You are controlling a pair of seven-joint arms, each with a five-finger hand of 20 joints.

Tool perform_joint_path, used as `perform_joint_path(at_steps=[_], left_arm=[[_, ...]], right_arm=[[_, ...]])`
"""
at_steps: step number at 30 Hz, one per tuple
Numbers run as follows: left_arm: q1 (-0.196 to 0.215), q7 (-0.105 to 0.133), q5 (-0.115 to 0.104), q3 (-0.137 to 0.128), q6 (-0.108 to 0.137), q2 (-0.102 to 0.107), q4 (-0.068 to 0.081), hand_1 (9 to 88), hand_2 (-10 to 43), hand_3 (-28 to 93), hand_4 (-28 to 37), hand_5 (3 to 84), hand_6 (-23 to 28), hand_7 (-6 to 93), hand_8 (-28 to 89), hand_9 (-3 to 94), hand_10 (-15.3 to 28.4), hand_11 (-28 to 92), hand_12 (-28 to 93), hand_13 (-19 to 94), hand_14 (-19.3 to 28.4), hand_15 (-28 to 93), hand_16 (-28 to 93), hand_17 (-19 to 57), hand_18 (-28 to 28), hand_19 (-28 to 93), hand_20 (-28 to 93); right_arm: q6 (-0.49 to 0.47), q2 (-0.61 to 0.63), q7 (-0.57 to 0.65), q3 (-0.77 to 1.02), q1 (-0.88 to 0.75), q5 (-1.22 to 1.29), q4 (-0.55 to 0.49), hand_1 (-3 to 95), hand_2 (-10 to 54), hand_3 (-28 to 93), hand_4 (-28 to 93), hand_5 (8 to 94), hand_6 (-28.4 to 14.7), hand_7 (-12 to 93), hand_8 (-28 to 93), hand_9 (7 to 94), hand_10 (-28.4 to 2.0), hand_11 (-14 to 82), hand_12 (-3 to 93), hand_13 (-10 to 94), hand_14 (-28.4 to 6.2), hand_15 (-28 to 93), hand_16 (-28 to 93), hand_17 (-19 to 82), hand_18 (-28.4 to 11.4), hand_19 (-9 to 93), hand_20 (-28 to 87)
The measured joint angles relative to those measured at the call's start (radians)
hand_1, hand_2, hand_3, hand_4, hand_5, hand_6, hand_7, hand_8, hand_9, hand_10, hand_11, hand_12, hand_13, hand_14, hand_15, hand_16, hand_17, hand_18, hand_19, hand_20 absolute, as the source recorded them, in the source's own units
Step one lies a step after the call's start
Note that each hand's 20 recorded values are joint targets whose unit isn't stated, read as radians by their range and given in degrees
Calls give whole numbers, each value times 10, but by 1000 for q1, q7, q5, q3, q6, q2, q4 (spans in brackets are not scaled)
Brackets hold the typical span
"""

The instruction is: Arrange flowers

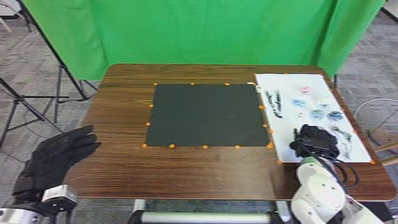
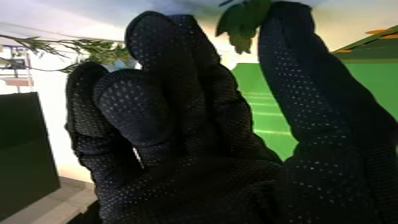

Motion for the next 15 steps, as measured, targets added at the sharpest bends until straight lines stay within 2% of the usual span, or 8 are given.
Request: perform_joint_path(at_steps=[5,15], left_arm=[[2,0,0,-3,-2,0,0,260,55,820,-156,446,136,130,-82,384,217,345,92,273,284,555,-113,-94,218,575,160],[8,13,0,-2,0,1,0,258,58,819,-157,446,136,129,-82,382,216,345,91,273,284,555,-113,-94,219,575,161]], right_arm=[[-9,-14,3,16,11,38,0,567,-95,690,-282,819,-31,307,124,843,-129,361,360,737,-122,735,266,370,-280,932,191],[3,-20,-22,69,22,160,2,550,-95,758,-283,810,-38,293,247,842,-128,368,388,736,-113,750,290,362,-279,927,240]])
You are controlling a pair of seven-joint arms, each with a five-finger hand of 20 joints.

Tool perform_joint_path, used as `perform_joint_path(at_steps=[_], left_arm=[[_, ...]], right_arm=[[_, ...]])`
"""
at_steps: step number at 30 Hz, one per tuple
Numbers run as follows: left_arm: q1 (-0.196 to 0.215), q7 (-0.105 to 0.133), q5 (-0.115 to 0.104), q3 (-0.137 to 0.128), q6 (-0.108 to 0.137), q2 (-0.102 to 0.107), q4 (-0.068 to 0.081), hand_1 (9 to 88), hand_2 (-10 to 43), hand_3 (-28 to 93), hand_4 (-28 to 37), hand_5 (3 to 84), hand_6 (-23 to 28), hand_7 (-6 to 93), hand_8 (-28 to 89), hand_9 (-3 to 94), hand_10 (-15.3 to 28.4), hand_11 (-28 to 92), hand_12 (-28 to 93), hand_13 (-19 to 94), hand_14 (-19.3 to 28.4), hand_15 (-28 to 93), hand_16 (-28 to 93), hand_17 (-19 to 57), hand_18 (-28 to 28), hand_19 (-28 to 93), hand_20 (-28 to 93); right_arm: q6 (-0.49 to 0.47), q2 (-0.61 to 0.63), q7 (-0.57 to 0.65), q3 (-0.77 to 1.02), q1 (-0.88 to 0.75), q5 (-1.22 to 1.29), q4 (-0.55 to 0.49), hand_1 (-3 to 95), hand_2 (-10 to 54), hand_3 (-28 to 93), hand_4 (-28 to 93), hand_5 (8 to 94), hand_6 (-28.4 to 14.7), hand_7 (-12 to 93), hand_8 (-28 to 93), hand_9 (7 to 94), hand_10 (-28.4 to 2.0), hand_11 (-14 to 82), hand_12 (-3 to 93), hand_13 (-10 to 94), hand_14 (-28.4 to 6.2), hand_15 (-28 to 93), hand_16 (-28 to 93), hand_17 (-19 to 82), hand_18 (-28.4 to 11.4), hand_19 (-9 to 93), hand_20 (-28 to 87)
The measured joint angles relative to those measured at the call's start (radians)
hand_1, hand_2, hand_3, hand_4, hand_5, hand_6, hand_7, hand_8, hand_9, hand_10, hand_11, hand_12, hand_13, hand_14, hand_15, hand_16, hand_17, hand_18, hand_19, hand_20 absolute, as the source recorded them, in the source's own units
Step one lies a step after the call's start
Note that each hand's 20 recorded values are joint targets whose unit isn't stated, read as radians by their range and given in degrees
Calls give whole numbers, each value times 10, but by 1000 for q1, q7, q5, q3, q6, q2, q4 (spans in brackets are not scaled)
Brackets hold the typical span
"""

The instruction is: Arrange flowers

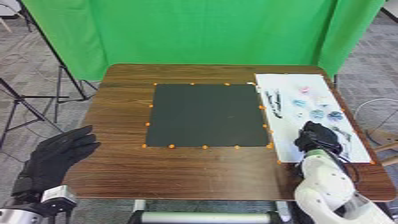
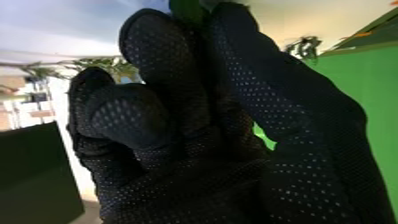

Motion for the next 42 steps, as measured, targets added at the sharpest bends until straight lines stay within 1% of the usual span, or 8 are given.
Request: perform_joint_path(at_steps=[10,14,16,19,23,27,36,42], left_arm=[[6,40,-7,10,5,22,7,258,59,818,-159,446,137,129,-82,381,217,345,91,272,284,554,-113,-94,218,574,161],[17,75,-26,14,18,53,12,256,59,819,-159,445,137,129,-82,380,215,346,91,271,283,554,-113,-94,218,574,161],[20,82,-31,15,22,67,14,257,59,818,-160,445,137,129,-82,380,216,346,90,271,284,554,-113,-94,218,574,160],[22,87,-35,15,26,77,15,256,59,819,-159,445,137,129,-82,381,216,346,90,271,284,555,-113,-94,218,574,161],[23,87,-35,15,26,78,17,255,59,819,-160,445,136,129,-82,380,216,346,91,271,283,555,-113,-94,217,574,161],[26,89,-37,14,28,79,18,255,59,819,-159,445,136,130,-82,379,216,346,90,270,283,555,-113,-94,218,574,161],[45,106,-47,12,41,96,17,256,61,815,-160,444,137,129,-82,380,216,346,91,271,283,555,-113,-94,218,574,161],[48,105,-46,7,42,94,16,256,61,814,-160,444,137,129,-81,380,217,346,90,271,284,555,-113,-94,218,575,160]], right_arm=[[135,11,-25,-1,-5,30,28,533,-95,795,-282,813,-40,309,261,840,-130,399,398,743,-110,766,301,368,-279,932,289],[167,19,-34,-3,-13,34,29,530,-95,803,-278,816,-45,310,262,839,-131,402,400,745,-109,770,303,369,-279,932,298],[184,25,-38,-3,-18,35,29,529,-95,806,-276,817,-45,310,264,840,-130,404,402,745,-109,771,304,370,-279,932,303],[223,34,-41,-3,-30,35,29,527,-95,809,-273,818,-46,309,266,841,-132,406,403,745,-110,774,306,371,-279,932,309],[263,51,-43,-12,-42,38,26,524,-95,812,-269,821,-46,308,268,842,-131,410,404,747,-110,777,307,372,-280,932,317],[277,75,-43,-26,-50,49,9,522,-95,814,-266,823,-45,308,270,843,-131,411,404,748,-109,778,308,374,-279,932,323],[312,123,-43,-61,0,56,-30,519,-95,815,-261,825,-45,306,272,845,-130,413,406,751,-109,781,309,375,-281,932,335],[324,144,-46,-67,56,54,-50,518,-95,816,-259,827,-45,305,273,846,-129,413,406,752,-108,782,310,377,-280,932,339]])
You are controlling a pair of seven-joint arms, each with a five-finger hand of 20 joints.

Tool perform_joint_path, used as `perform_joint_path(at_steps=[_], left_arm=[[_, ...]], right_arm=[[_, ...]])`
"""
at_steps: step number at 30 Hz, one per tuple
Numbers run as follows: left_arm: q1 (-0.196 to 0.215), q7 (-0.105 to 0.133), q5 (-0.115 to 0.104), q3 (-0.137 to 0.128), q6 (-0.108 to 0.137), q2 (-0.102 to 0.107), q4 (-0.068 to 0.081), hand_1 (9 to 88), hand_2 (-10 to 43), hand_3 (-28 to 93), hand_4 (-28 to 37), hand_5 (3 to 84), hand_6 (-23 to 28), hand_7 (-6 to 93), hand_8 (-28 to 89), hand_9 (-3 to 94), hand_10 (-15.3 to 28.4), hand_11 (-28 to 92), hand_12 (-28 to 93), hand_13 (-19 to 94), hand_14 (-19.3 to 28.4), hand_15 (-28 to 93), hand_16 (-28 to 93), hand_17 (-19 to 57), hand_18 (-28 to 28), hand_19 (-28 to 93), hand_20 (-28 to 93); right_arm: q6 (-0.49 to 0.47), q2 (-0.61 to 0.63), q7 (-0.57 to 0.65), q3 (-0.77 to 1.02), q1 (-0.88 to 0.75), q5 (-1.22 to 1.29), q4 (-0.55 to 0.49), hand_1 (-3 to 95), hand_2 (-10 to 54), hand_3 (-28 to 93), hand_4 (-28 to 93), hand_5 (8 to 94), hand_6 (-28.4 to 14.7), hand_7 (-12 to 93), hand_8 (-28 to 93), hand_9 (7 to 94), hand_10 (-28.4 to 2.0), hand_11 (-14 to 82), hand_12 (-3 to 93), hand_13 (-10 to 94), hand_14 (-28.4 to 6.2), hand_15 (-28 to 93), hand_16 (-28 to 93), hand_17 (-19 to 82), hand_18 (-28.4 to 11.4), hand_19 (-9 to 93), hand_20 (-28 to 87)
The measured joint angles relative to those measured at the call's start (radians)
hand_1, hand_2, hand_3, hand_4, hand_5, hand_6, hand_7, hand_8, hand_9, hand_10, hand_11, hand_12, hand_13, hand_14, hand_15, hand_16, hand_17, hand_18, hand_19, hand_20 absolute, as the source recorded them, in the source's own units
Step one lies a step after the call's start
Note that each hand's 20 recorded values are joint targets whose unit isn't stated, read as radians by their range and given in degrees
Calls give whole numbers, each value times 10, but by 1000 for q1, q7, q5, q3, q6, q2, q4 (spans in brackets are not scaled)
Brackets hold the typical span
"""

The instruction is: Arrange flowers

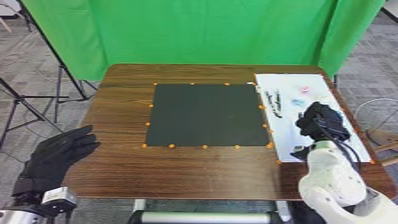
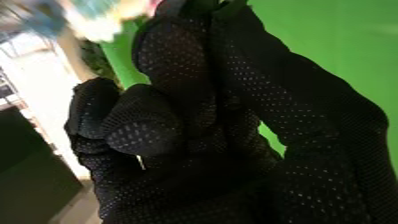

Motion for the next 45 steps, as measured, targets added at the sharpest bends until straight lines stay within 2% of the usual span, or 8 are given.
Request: perform_joint_path(at_steps=[5,11,15,22,33,42,45], left_arm=[[10,2,-1,-13,1,-3,-2,257,61,814,-159,444,137,129,-82,380,217,346,91,271,284,554,-114,-94,218,575,160],[38,4,-4,-40,9,-2,-10,257,60,815,-159,444,137,130,-81,381,217,345,90,272,284,554,-113,-94,218,575,160],[56,8,-7,-58,15,-2,-16,257,60,814,-159,443,136,129,-81,381,218,345,91,272,284,554,-113,-94,218,575,160],[62,6,-7,-71,18,-10,-23,258,60,814,-159,444,136,129,-81,381,219,344,91,273,284,554,-112,-94,218,575,159],[63,-2,-2,-79,23,-19,-34,262,65,806,-160,447,141,125,-79,391,223,338,93,283,284,552,-113,-95,223,578,159],[8,-33,19,-54,22,-23,-33,266,69,798,-158,448,142,120,-77,400,228,330,97,298,284,547,-112,-95,226,580,157],[6,-34,22,-59,23,-23,-39,268,72,790,-154,449,143,115,-75,404,229,322,100,302,284,542,-111,-95,228,581,156]], right_arm=[[0,8,-16,-39,49,1,-15,517,-95,817,-256,828,-45,304,274,846,-128,413,408,752,-108,782,311,377,-280,932,341],[-20,-6,-40,-179,179,12,-9,514,-95,816,-252,830,-44,302,275,849,-128,413,408,753,-109,782,311,377,-280,932,344],[-60,-55,-62,-273,290,24,23,512,-95,817,-249,832,-44,301,276,850,-128,413,409,755,-109,783,311,377,-281,932,346],[-147,-185,-103,-412,455,28,108,510,-95,817,-246,833,-43,300,277,850,-128,416,408,756,-109,784,311,379,-281,932,351],[-275,-412,-157,-487,506,15,222,508,-95,814,-246,831,-40,302,277,847,-127,422,406,755,-108,786,312,380,-280,932,354],[-344,-514,-178,-498,487,0,280,503,-95,811,-245,828,-38,308,271,844,-124,428,402,755,-107,787,310,380,-279,932,355],[-388,-546,-192,-496,487,-7,306,503,-95,807,-244,827,-38,309,268,844,-124,431,398,753,-107,788,310,380,-278,932,355]])
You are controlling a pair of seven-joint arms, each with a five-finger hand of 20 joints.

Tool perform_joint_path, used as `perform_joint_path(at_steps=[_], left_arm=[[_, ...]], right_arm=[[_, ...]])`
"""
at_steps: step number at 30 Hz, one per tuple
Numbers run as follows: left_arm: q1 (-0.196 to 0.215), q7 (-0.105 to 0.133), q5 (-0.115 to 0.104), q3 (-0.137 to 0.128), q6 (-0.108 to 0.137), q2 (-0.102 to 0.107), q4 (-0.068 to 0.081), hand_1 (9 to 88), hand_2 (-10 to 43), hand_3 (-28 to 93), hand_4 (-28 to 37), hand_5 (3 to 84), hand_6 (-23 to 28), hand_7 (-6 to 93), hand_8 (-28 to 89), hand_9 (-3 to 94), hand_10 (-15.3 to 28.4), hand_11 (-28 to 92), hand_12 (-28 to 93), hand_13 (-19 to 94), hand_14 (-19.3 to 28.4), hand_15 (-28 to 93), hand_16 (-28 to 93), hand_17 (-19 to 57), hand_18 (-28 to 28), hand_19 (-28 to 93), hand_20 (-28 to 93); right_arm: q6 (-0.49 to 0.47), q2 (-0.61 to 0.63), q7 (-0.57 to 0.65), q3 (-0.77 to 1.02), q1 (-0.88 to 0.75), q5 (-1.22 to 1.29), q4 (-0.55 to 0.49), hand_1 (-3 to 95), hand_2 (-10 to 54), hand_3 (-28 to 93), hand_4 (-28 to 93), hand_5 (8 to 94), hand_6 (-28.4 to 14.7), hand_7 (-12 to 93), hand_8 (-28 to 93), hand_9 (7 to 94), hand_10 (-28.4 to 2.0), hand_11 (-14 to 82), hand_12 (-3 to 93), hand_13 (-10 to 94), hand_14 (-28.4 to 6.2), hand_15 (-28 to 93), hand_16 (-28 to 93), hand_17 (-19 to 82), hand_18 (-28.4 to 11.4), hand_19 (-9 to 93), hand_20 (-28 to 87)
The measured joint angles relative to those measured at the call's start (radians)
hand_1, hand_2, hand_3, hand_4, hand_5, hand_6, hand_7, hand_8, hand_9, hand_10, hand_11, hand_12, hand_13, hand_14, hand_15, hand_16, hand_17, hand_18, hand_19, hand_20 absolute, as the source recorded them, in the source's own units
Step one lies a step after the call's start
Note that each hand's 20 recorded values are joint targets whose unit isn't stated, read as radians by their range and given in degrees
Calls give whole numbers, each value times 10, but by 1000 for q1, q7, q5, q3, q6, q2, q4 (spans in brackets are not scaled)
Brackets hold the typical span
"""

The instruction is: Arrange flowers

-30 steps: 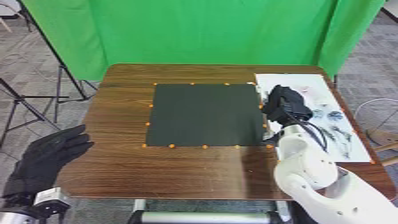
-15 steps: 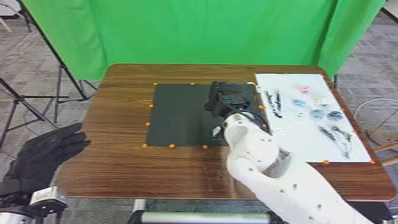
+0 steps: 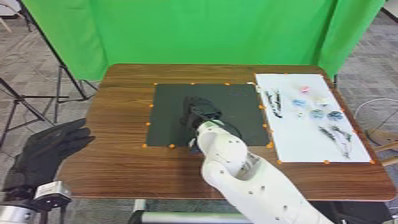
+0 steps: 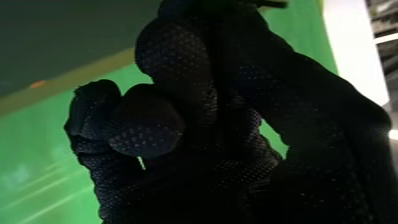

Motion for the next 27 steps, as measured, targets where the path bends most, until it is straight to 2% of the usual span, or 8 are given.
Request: perform_joint_path(at_steps=[3,6,8,12,15,19,27], left_arm=[[11,2,0,-8,4,5,-9,270,73,787,-151,448,144,113,-74,404,230,319,104,303,284,540,-109,-94,229,581,155],[7,-1,2,-1,4,14,-10,269,73,786,-147,446,145,111,-72,404,232,315,105,304,284,537,-107,-95,230,582,155],[-15,-17,10,13,0,14,-7,270,73,785,-146,445,146,110,-71,402,231,314,106,304,284,535,-106,-95,230,582,154],[-87,-63,26,36,-14,10,0,270,74,784,-144,444,146,109,-70,402,232,312,108,305,284,534,-105,-95,230,583,153],[-118,-64,26,41,-16,13,3,271,74,782,-144,443,146,109,-70,401,233,311,109,307,284,533,-104,-95,233,584,153],[-122,-60,25,42,-17,22,4,270,74,783,-142,442,147,108,-69,401,234,309,109,309,284,532,-103,-95,233,585,152],[-137,-69,27,50,-28,22,12,273,76,779,-143,441,148,107,-69,403,236,306,112,318,284,531,-101,-95,234,586,148]], right_arm=[[-48,-45,-5,10,0,-4,41,501,-95,806,-244,826,-36,311,265,843,-124,434,394,753,-106,788,309,381,-275,932,355],[-66,-93,-5,21,0,-11,90,501,-95,805,-243,825,-36,314,263,842,-124,437,393,753,-105,789,308,381,-274,932,355],[-71,-118,-1,26,1,-12,116,501,-95,804,-244,825,-36,314,261,841,-124,438,391,753,-105,789,307,381,-274,932,355],[-78,-138,17,29,1,-11,130,500,-95,802,-244,823,-36,316,257,841,-124,441,387,753,-105,789,306,381,-273,932,355],[-83,-143,30,35,1,-10,135,499,-95,801,-243,823,-35,319,255,839,-123,444,385,753,-104,789,306,381,-272,932,355],[-87,-147,38,47,-5,-10,137,502,-95,788,-245,821,-34,319,242,837,-122,446,376,752,-104,785,303,382,-272,932,347],[-81,-156,49,55,-30,-12,133,478,-95,750,-239,805,-21,350,181,829,-126,453,327,744,-103,758,287,379,-269,925,301]])
